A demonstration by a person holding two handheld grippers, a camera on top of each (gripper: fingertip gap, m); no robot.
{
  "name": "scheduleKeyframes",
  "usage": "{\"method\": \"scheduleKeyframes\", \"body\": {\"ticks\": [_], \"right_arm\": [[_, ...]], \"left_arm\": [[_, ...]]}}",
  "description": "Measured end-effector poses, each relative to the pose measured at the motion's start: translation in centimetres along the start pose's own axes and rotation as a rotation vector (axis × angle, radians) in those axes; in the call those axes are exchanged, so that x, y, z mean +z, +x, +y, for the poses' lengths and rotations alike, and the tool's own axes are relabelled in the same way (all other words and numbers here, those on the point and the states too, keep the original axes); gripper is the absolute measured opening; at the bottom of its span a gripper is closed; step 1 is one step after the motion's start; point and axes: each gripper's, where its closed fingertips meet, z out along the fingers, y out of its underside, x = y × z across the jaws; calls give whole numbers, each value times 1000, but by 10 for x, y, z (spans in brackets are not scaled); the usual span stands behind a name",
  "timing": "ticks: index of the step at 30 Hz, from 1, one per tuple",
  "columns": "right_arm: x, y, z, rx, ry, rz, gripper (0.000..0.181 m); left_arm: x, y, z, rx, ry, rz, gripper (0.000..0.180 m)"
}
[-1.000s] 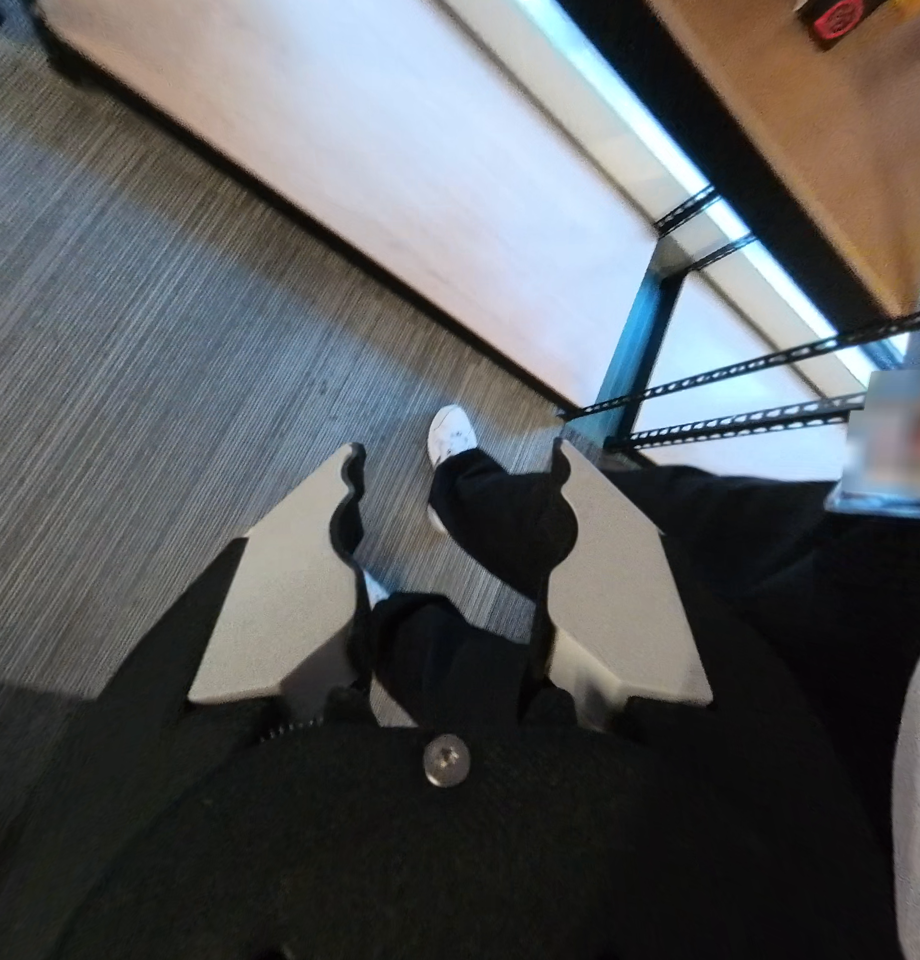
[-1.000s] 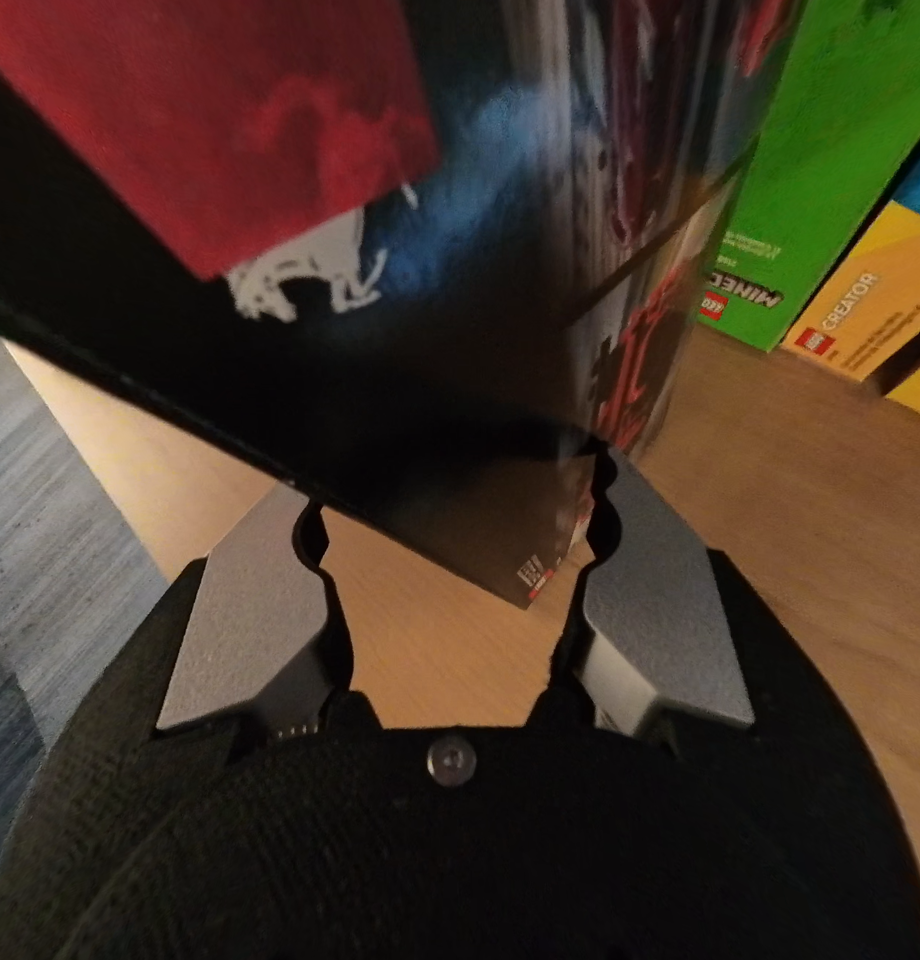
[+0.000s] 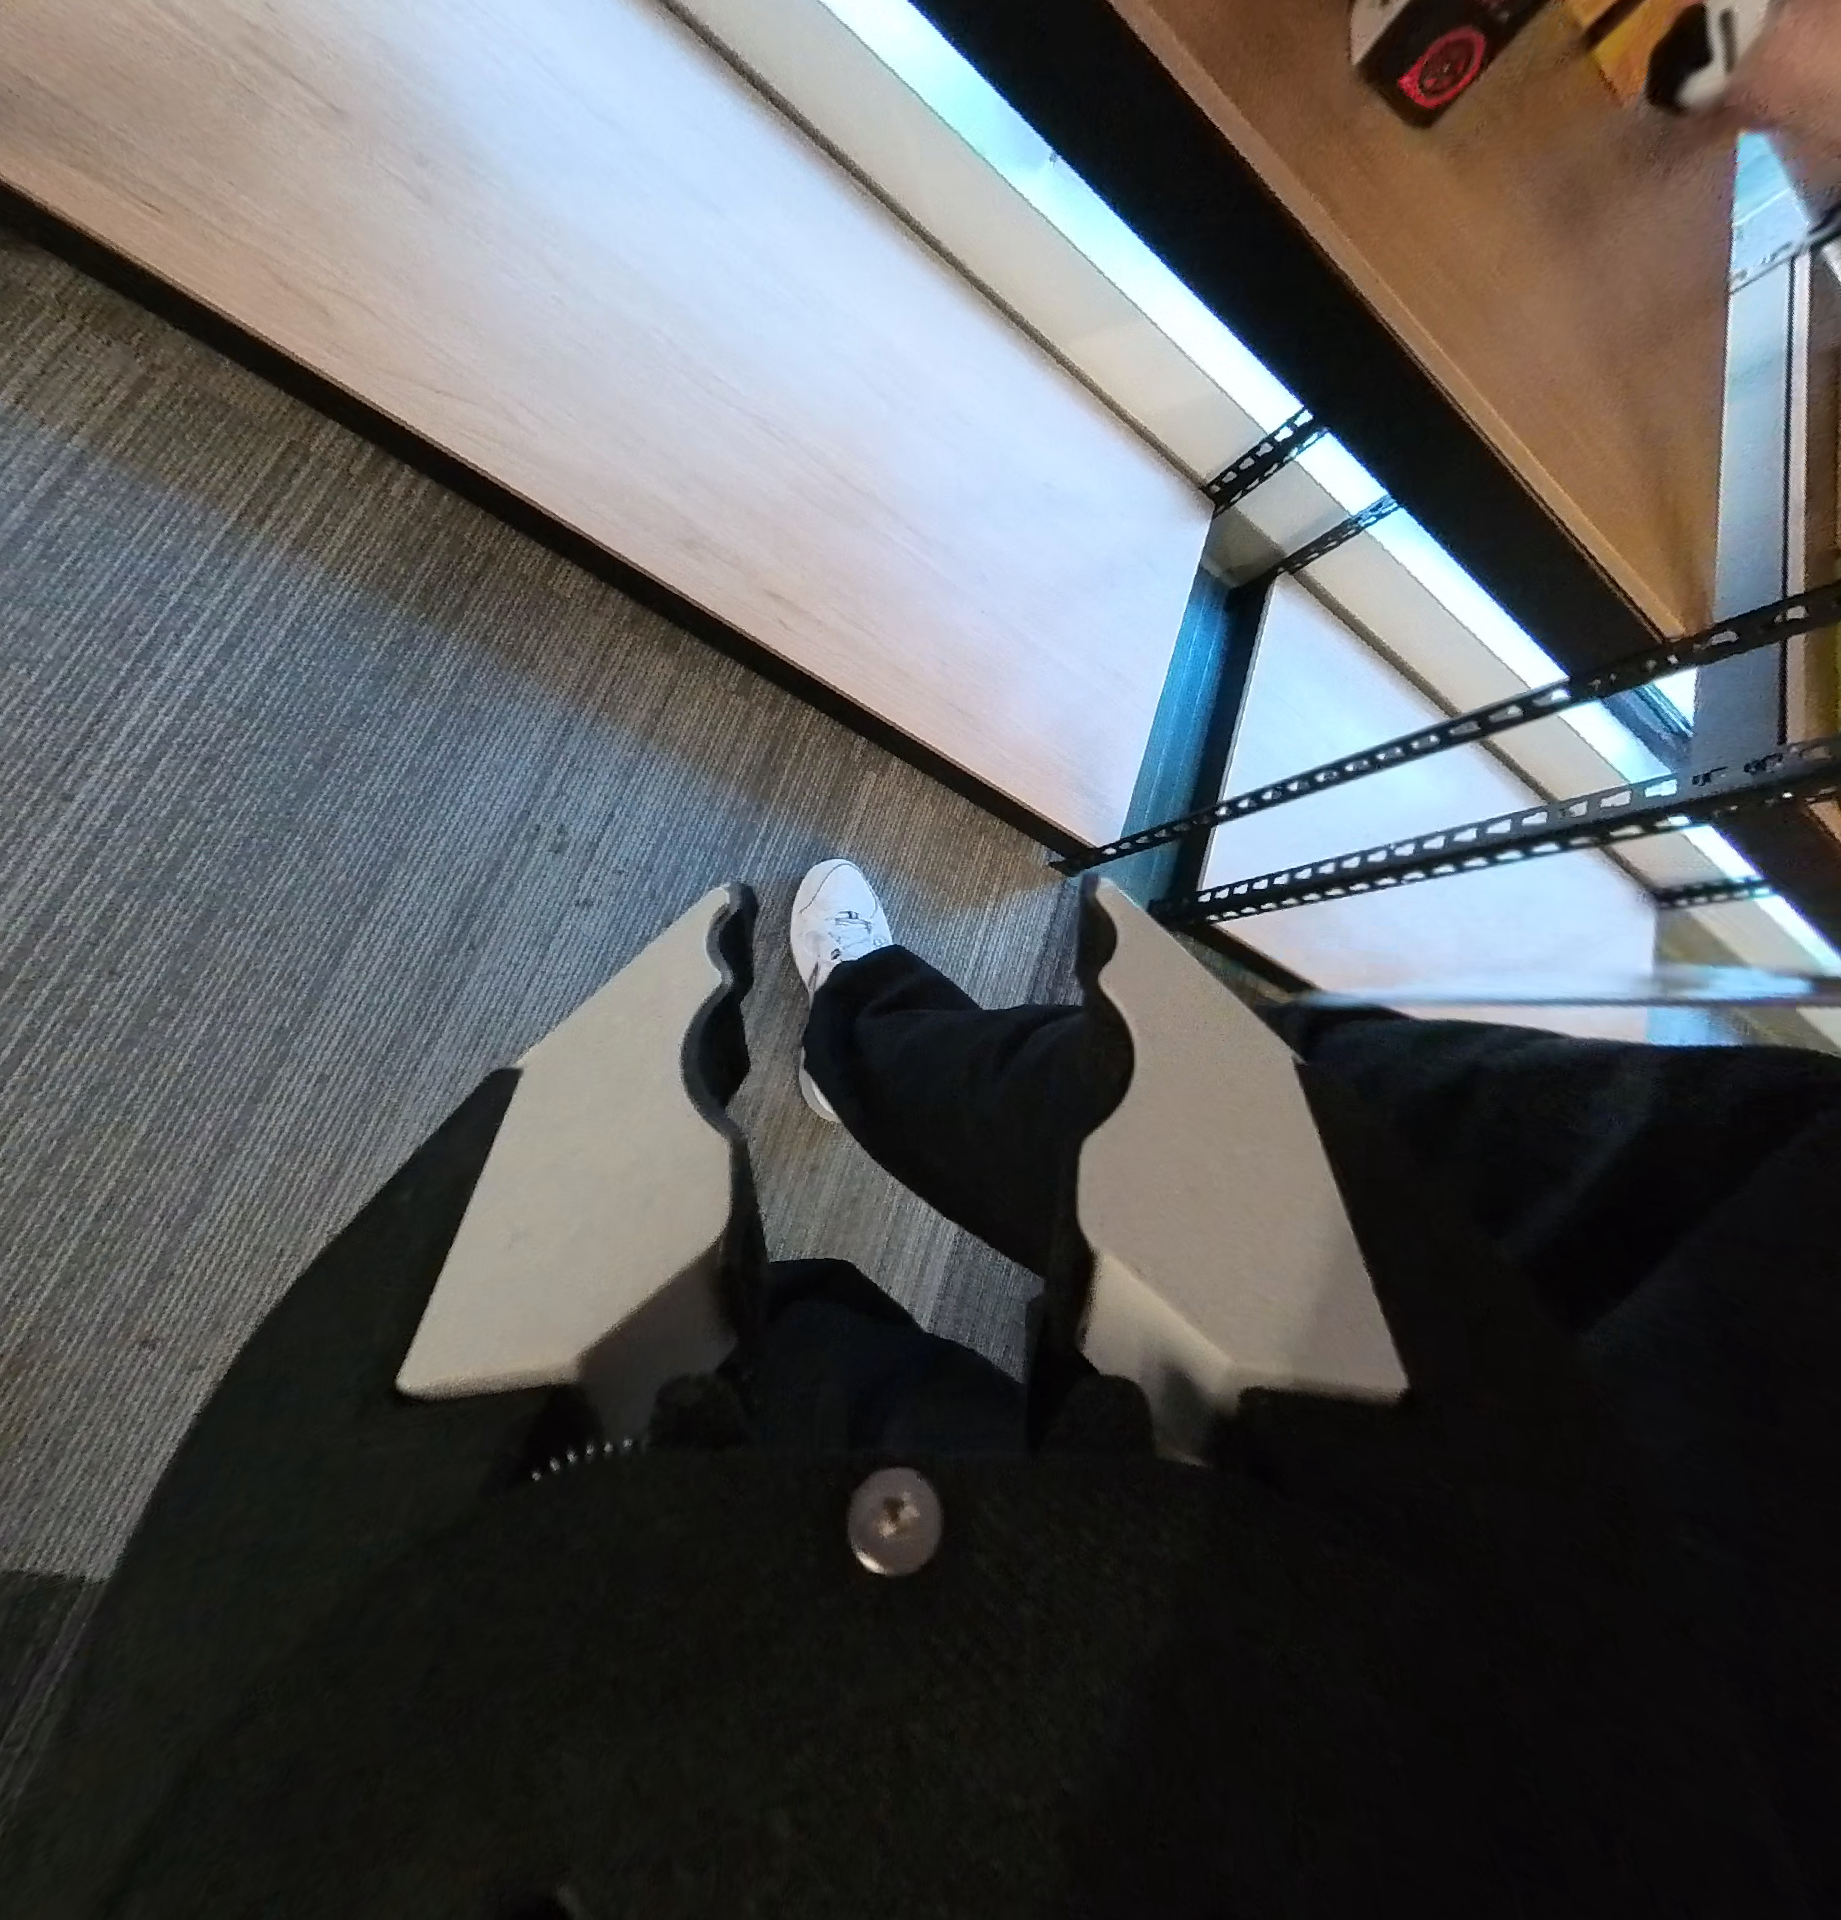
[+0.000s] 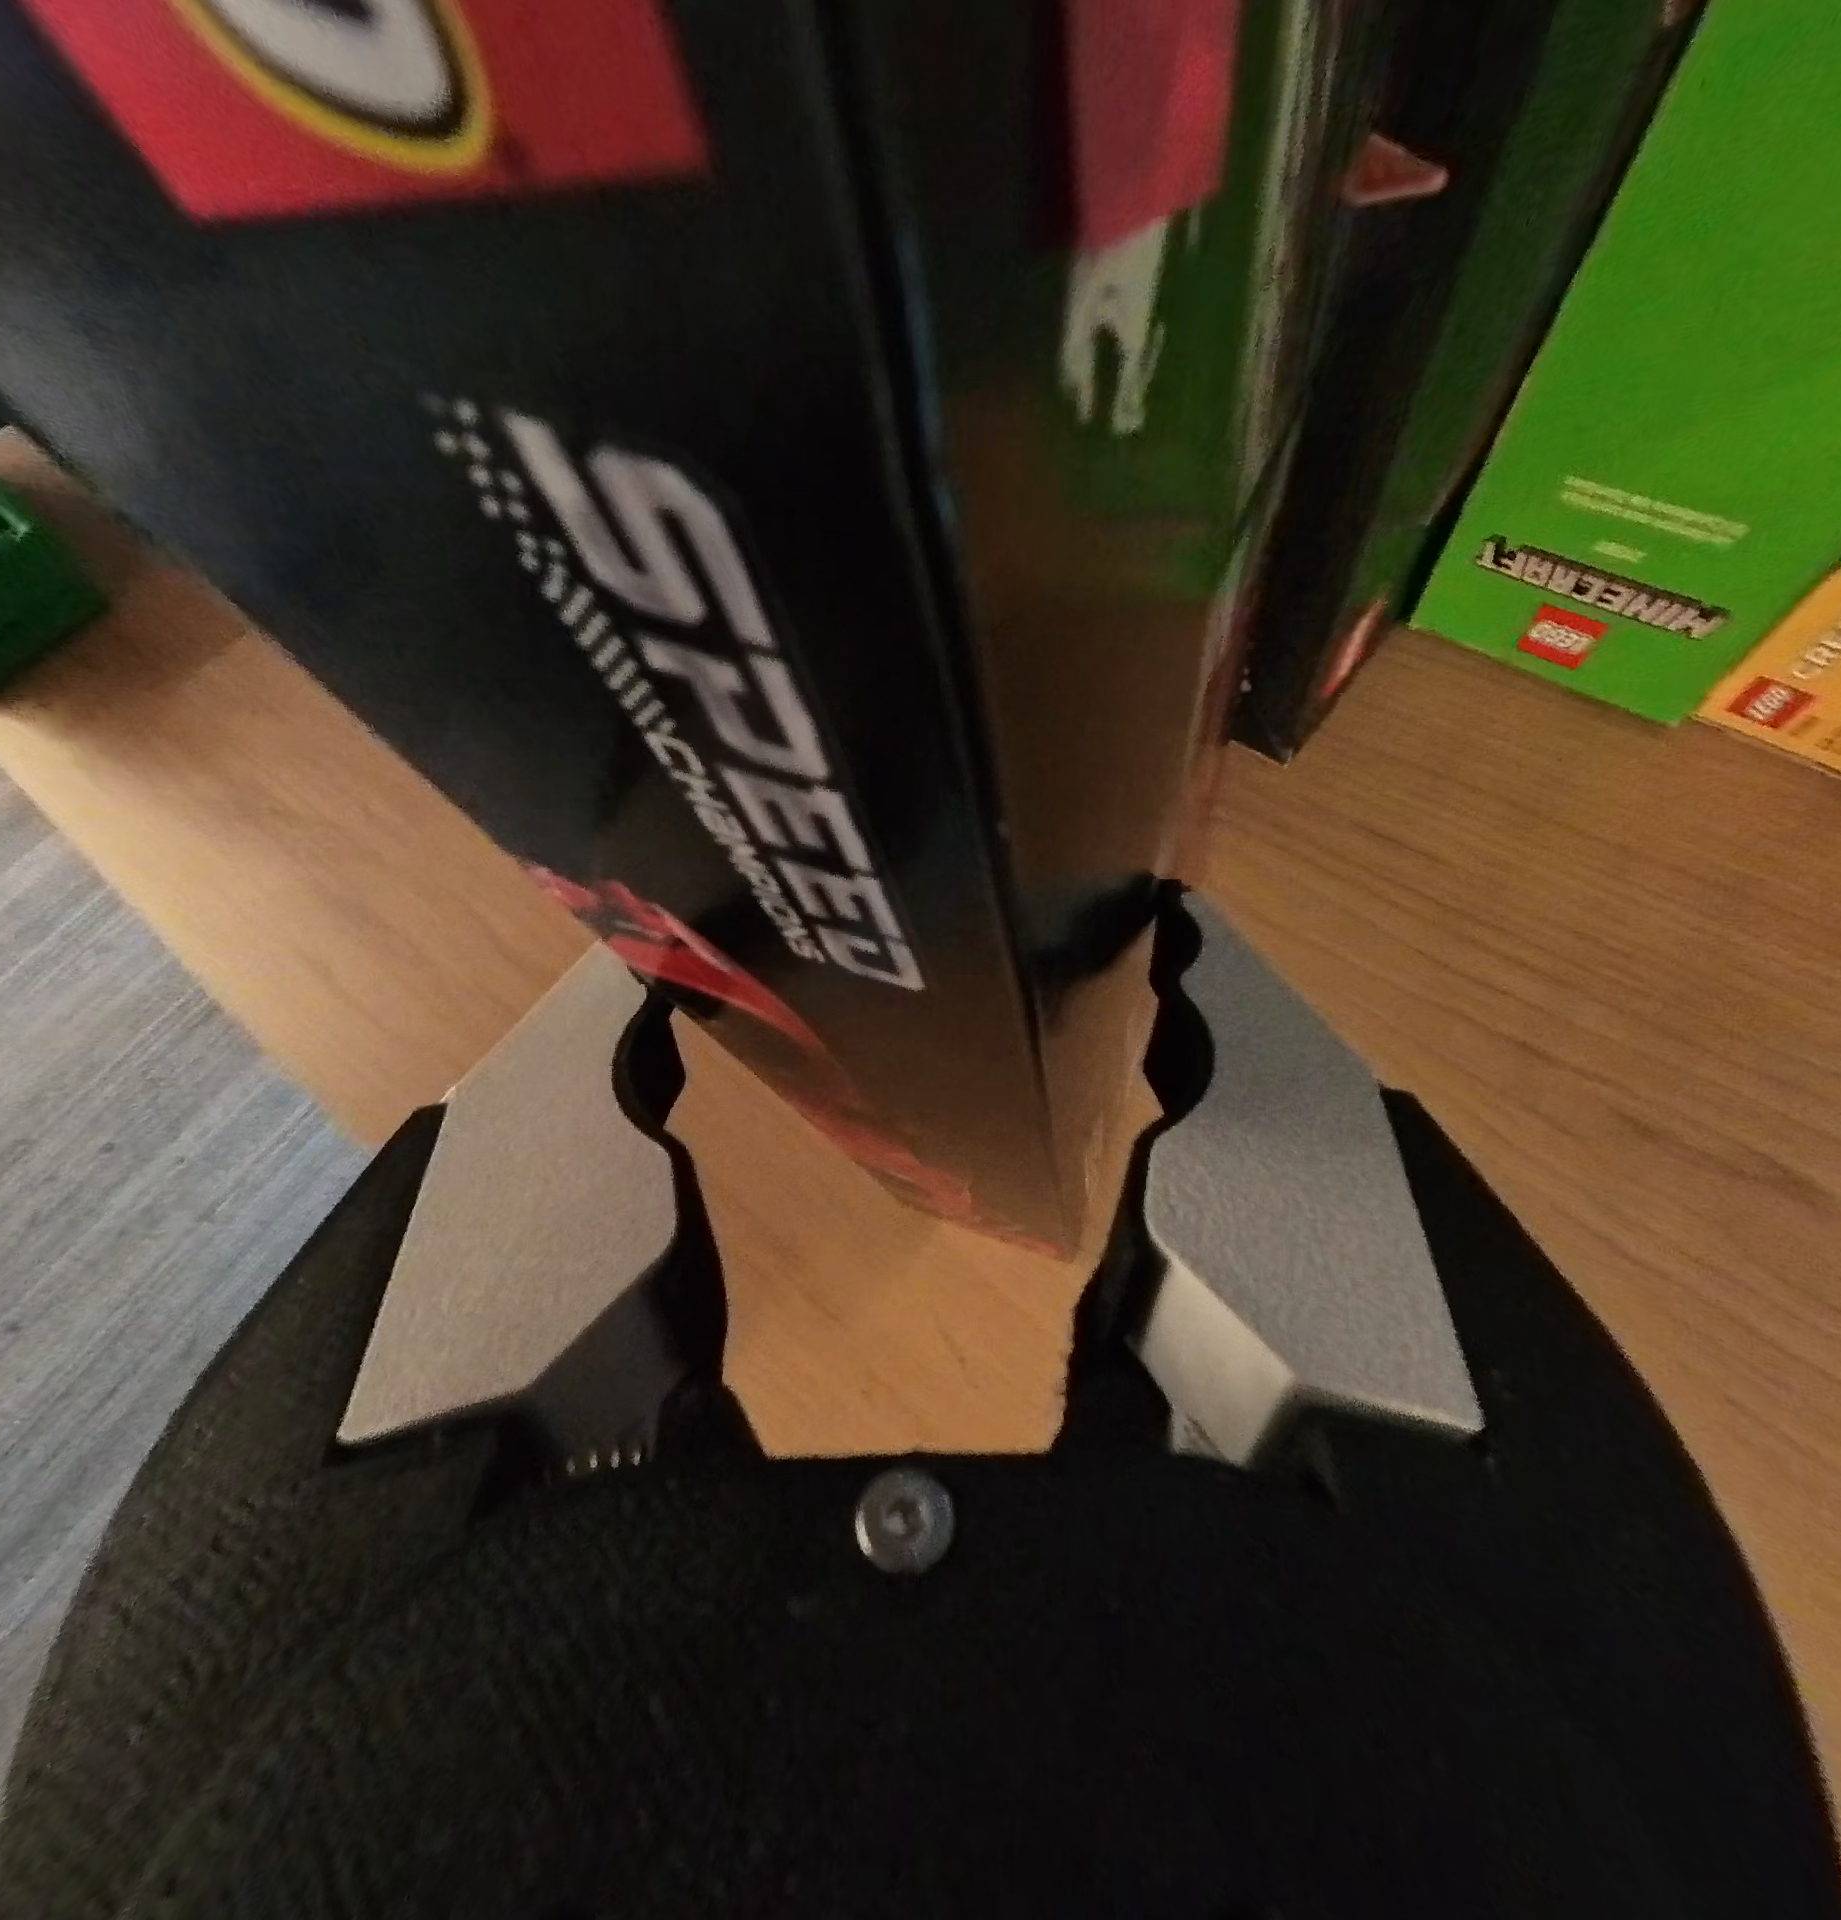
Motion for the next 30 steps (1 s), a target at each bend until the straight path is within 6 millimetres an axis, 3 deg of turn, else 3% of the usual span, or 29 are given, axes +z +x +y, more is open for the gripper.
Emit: {"method": "scheduleKeyframes", "body": {"ticks": [10,20,30], "right_arm": [[41,14,-25,31,-14,66,94],[38,11,-28,108,31,-12,94],[44,4,-30,113,68,-46,96]], "left_arm": [[8,1,-3,-66,82,-2,61],[40,1,22,-137,96,52,59],[37,-16,20,-163,128,33,58]]}}
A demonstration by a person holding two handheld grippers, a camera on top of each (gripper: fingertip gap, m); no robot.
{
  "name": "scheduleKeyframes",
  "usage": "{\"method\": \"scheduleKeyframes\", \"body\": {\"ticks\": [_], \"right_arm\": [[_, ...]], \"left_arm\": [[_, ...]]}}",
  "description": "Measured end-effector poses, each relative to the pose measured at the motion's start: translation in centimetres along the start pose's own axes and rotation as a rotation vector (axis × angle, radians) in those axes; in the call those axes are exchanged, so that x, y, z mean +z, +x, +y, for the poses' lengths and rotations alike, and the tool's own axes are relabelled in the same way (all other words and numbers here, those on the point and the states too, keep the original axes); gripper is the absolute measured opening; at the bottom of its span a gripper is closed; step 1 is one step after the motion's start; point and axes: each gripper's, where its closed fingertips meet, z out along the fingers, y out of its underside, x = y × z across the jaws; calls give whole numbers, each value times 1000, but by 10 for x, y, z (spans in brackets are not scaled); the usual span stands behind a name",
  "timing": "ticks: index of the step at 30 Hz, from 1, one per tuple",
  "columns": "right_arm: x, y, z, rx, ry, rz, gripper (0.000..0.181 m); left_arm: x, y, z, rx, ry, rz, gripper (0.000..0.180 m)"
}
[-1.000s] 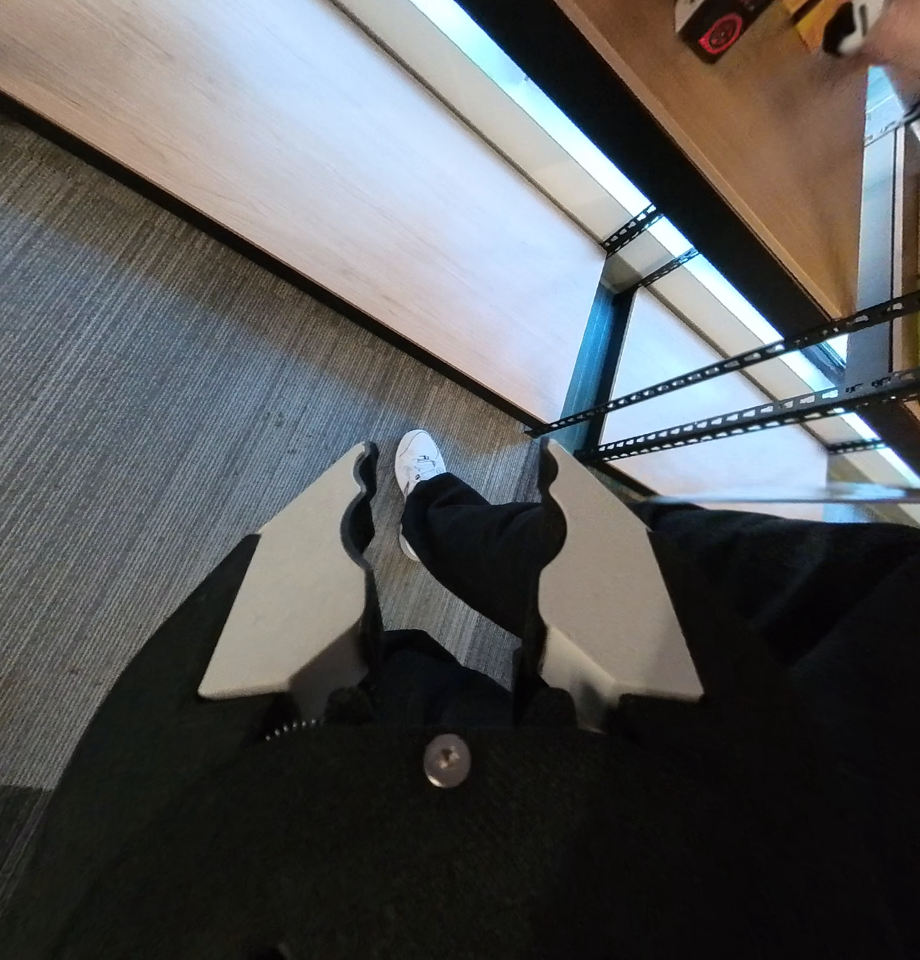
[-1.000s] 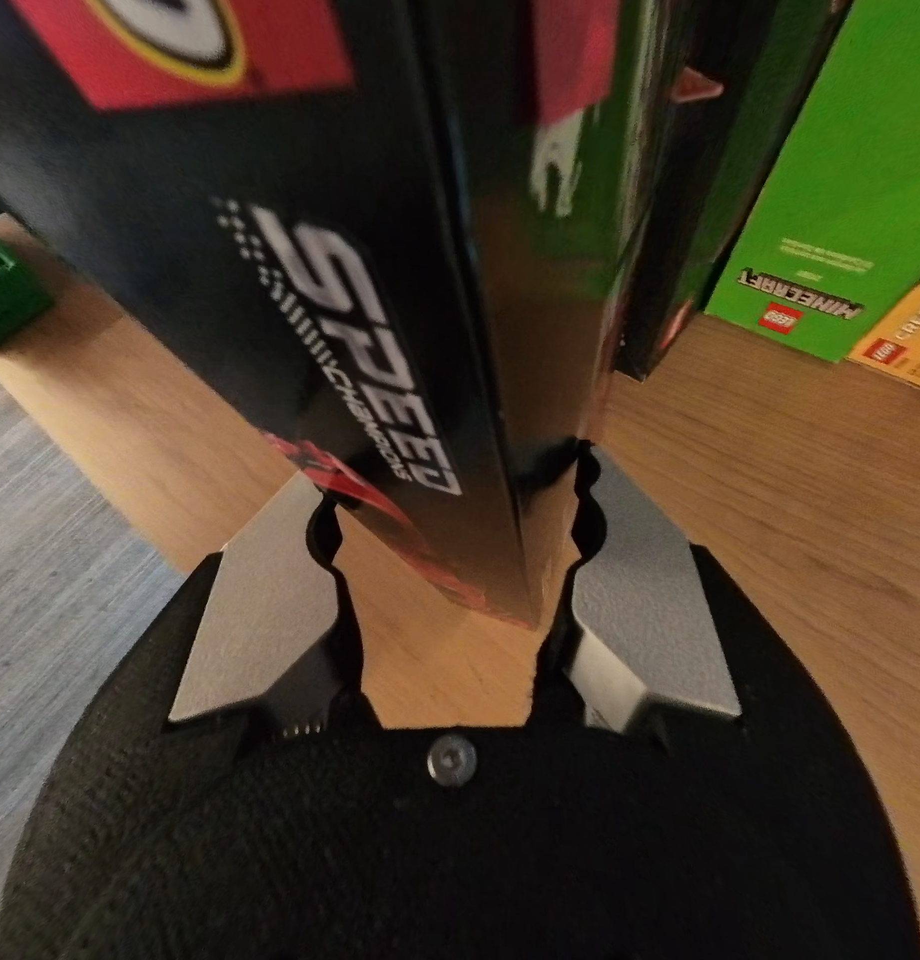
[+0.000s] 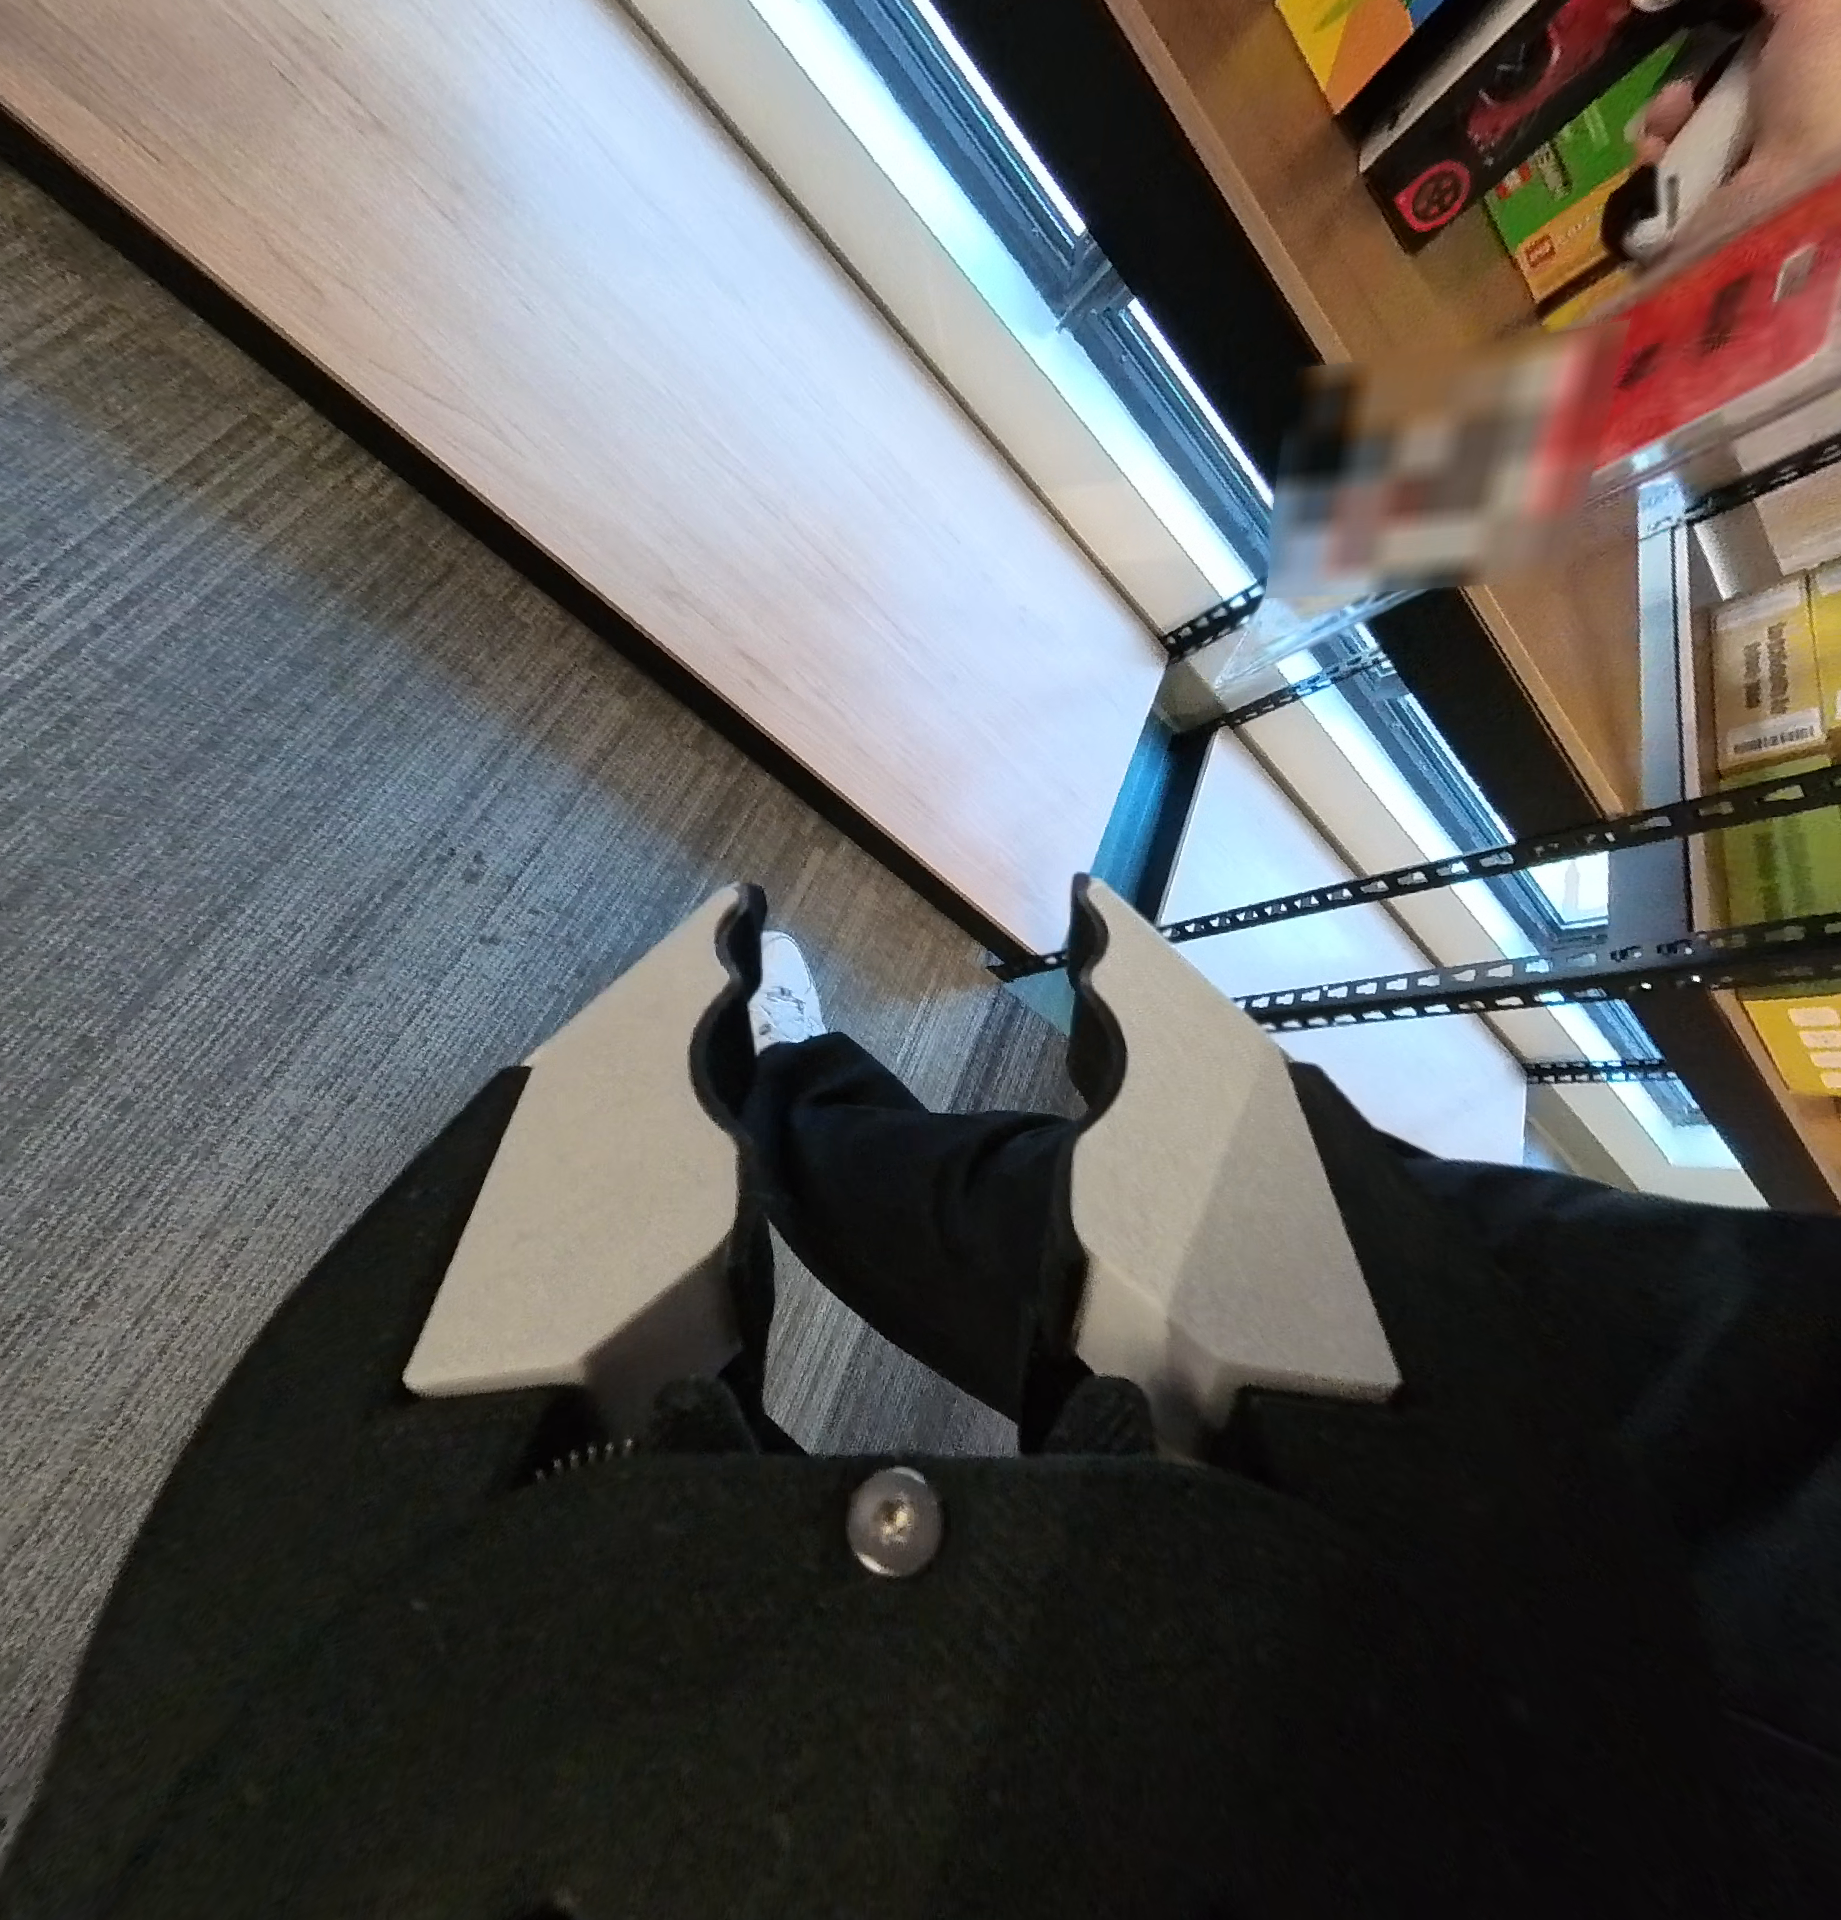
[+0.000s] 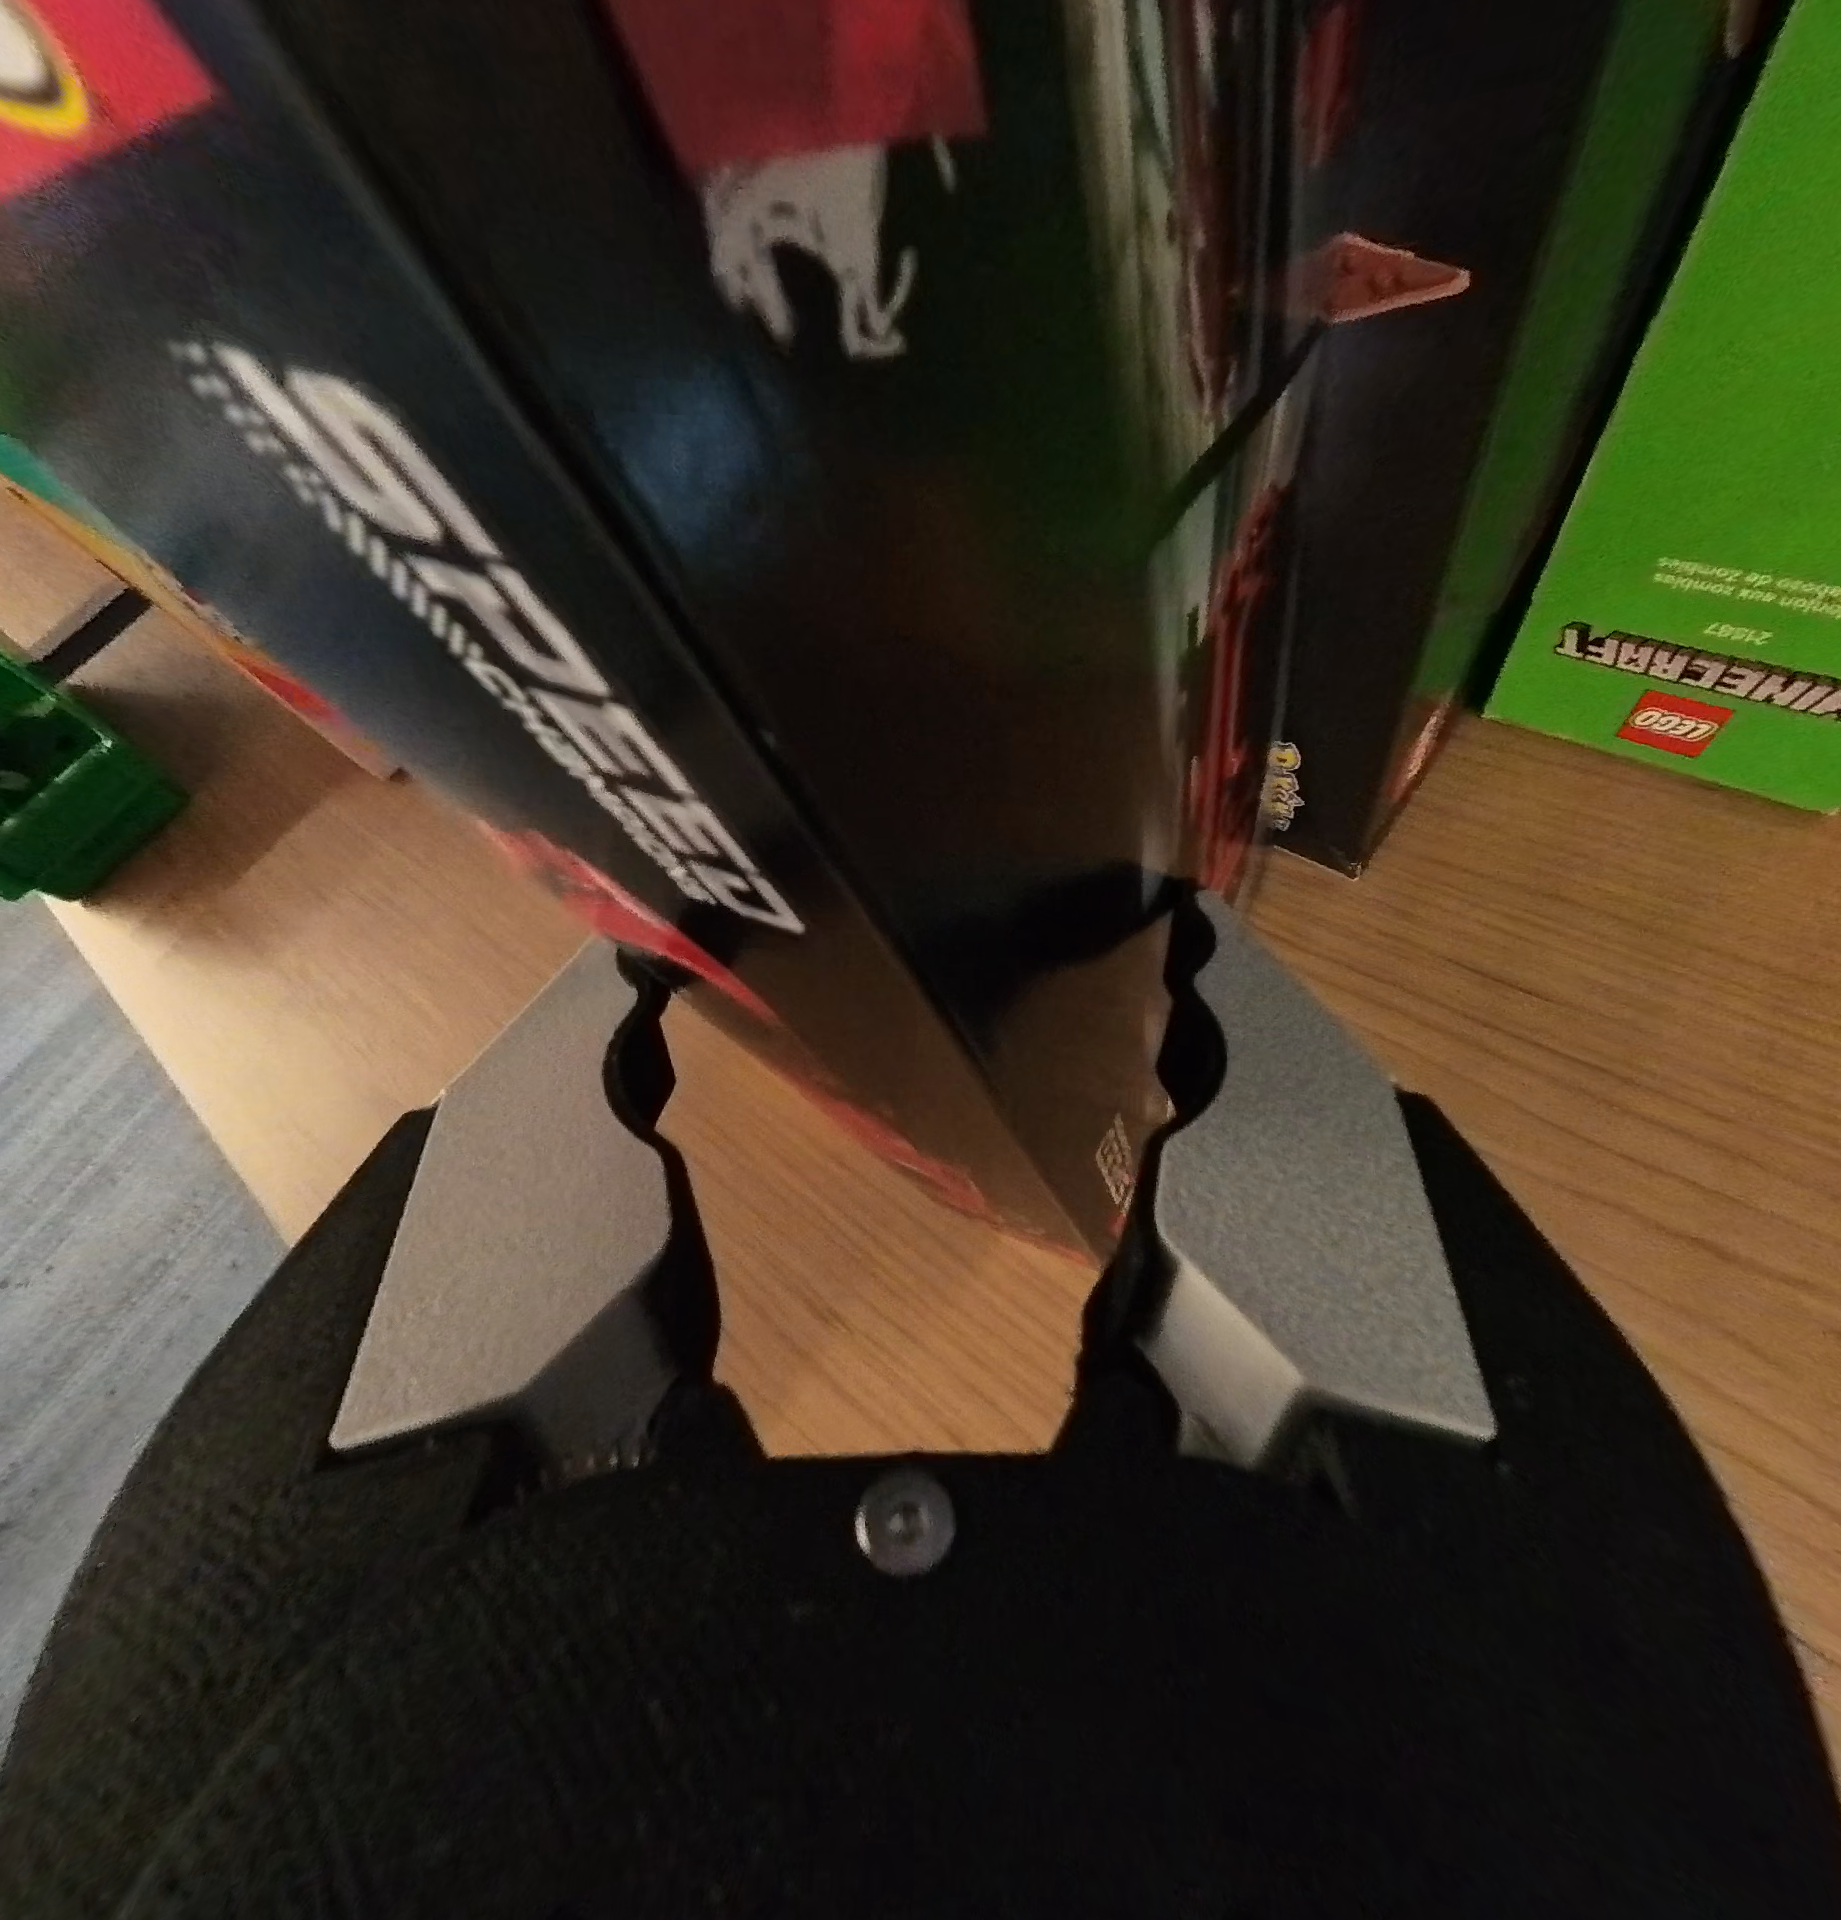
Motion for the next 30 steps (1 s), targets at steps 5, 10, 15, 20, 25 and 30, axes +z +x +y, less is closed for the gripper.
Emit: {"method": "scheduleKeyframes", "body": {"ticks": [5,10,15,20,25,30], "right_arm": [[-8,-1,9,80,-10,-13,93],[-13,-10,12,146,-12,-56,81],[-35,-3,17,304,-65,-25,67],[-118,-23,60,325,-88,-53,52],[-237,-33,153,-19,-296,105,42],[-343,-20,198,-307,-258,282,47]], "left_arm": [[-9,-5,-7,-3,27,-21,58],[-32,2,-16,25,44,-23,57],[-69,12,-26,111,43,-26,56],[-115,20,-46,220,64,-4,56],[-159,16,-70,344,99,14,56],[-187,16,-94,418,139,32,57]]}}
